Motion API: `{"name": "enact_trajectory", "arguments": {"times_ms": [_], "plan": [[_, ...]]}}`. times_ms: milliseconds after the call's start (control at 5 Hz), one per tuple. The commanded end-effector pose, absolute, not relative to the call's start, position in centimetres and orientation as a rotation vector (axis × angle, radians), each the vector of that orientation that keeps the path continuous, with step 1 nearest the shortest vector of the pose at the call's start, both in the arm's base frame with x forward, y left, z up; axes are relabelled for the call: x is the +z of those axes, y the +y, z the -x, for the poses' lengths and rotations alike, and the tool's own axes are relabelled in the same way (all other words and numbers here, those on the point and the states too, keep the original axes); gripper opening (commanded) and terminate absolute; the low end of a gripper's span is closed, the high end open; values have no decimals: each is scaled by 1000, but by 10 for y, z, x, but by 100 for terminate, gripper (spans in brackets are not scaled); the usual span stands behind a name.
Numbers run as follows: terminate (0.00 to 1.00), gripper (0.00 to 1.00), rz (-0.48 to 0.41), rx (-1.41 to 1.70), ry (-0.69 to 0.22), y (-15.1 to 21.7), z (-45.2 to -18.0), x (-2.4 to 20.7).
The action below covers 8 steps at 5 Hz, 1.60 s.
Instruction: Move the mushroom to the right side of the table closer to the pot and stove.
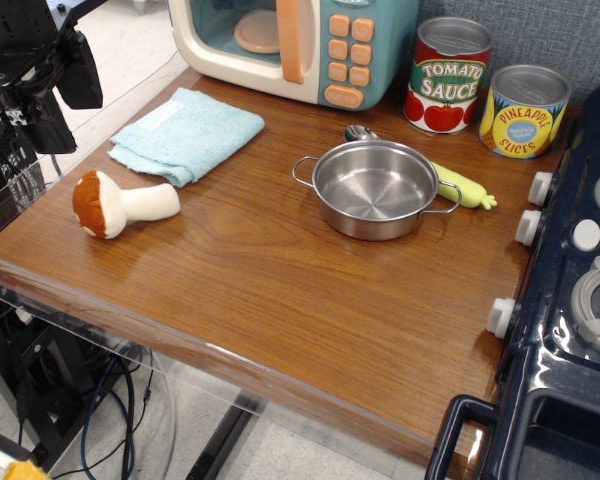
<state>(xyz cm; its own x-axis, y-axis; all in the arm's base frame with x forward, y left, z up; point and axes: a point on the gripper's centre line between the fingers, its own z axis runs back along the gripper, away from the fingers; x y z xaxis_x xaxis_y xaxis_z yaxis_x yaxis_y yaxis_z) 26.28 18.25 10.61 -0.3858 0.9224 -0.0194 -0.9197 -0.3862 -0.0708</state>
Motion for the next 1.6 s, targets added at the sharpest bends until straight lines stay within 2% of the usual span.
{"name": "enact_trajectory", "arguments": {"times_ms": [0,200,400,600,800,1200,1400], "plan": [[0,100,65,1967,-57,183,-263,106],[0,100,37,2000,-40,185,-262,106],[0,100,-5,2030,-30,189,-264,95],[0,100,-59,2046,-51,191,-267,82],[0,100,-125,2045,-103,194,-268,60],[0,100,-99,2004,54,191,-279,19],[0,0,-80,2010,43,192,-280,16]]}}
